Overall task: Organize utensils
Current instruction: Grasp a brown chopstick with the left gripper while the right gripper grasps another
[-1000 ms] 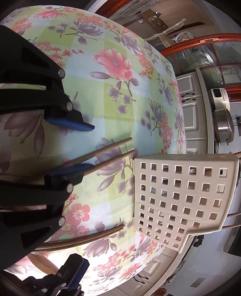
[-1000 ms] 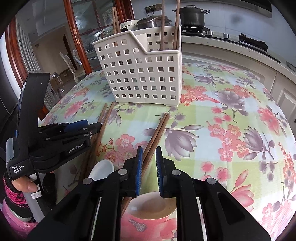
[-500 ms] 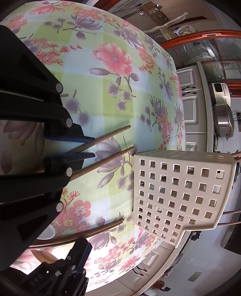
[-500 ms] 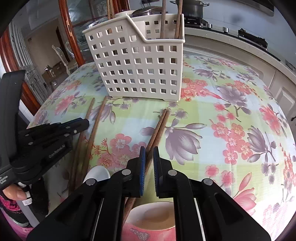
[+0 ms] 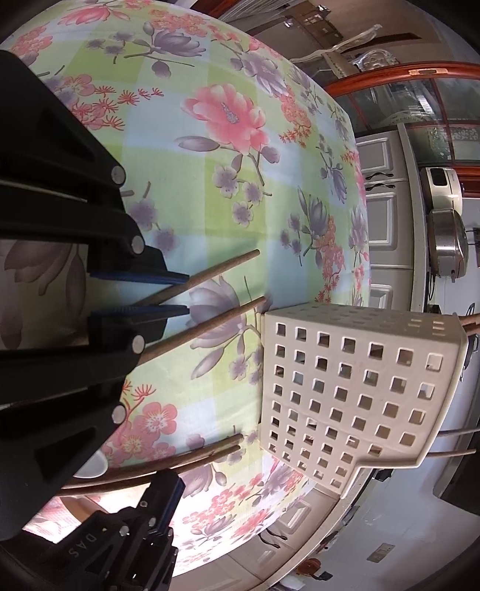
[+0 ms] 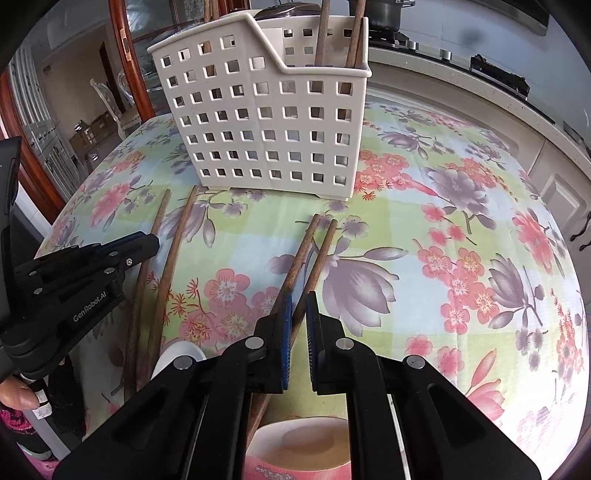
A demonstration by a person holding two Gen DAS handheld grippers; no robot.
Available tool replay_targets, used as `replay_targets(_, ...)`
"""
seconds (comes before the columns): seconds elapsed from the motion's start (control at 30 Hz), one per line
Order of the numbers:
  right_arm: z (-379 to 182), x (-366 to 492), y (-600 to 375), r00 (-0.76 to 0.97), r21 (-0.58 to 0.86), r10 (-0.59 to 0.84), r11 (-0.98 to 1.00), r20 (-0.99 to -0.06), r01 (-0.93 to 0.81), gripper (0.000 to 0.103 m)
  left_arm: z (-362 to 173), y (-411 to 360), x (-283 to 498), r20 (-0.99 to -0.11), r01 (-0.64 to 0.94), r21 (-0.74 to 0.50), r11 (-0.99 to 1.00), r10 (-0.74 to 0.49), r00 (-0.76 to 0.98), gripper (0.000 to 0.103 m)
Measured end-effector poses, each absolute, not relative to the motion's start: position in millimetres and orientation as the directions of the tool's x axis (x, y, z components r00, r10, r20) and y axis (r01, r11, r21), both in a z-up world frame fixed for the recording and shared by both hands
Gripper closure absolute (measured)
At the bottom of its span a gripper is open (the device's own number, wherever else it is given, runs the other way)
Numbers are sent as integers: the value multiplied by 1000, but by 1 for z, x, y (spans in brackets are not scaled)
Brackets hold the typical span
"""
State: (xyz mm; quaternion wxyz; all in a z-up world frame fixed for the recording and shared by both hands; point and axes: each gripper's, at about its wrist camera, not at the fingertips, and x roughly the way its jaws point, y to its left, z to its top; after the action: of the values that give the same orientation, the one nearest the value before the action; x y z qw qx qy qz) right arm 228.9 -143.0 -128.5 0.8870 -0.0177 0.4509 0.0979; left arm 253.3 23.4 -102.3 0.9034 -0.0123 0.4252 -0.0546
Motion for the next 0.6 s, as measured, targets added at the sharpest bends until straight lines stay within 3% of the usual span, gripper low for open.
replay_targets(0.17,-132,234,-136,570,30,139,980,-810,-195,87,-102,20,259,-766,82,-53,995,-94,636,89)
replay_targets(0.4,-129,231,-145,594,79,176,979,-785,-186,95,-102,21,258,-758,82,-69,994,-106,644,93)
replay_targets(0.6,-109,220,-159,662,152,233,972,-712,-177,96,-80,25,241,-690,90,-88,992,-126,712,95)
